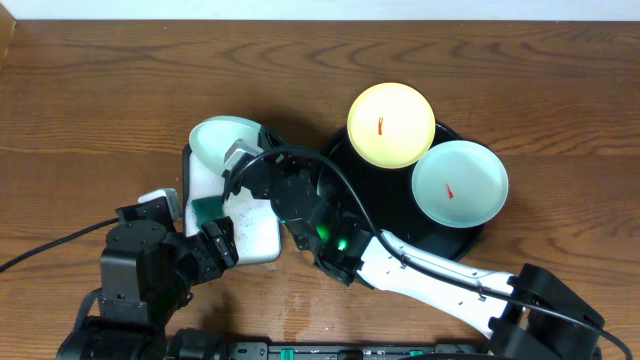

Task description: Clean dirty plates on tray and stack at the side

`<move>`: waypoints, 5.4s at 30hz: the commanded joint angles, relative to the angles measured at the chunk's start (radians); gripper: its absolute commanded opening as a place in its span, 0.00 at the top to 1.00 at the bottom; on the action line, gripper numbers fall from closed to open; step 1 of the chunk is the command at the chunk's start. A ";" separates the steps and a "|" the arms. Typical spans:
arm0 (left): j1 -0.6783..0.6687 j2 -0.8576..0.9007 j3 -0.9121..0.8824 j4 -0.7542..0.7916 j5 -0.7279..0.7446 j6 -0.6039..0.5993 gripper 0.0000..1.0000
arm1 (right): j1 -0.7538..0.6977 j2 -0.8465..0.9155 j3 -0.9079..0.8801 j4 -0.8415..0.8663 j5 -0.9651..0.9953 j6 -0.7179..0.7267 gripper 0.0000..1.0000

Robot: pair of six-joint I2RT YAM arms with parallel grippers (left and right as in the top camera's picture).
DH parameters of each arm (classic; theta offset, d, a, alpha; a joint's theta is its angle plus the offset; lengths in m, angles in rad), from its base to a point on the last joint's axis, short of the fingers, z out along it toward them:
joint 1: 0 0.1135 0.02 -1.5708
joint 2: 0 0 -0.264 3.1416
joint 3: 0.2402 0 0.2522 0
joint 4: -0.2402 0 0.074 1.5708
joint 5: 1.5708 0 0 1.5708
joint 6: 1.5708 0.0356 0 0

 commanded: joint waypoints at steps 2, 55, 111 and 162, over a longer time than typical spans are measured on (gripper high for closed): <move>0.005 -0.001 0.014 0.001 0.006 0.013 0.16 | 0.016 -0.012 0.014 0.018 0.034 0.125 0.99; 0.005 -0.001 0.014 0.001 0.005 0.013 0.16 | -1.728 -0.305 0.011 -1.239 -0.723 1.040 0.99; 0.005 -0.001 0.014 0.001 0.005 0.013 0.16 | -1.139 -0.075 -0.205 -0.935 -0.507 0.927 0.99; 0.005 -0.001 0.014 -0.025 0.002 -0.009 0.16 | -0.978 -0.111 -0.364 -0.792 -0.716 0.697 0.89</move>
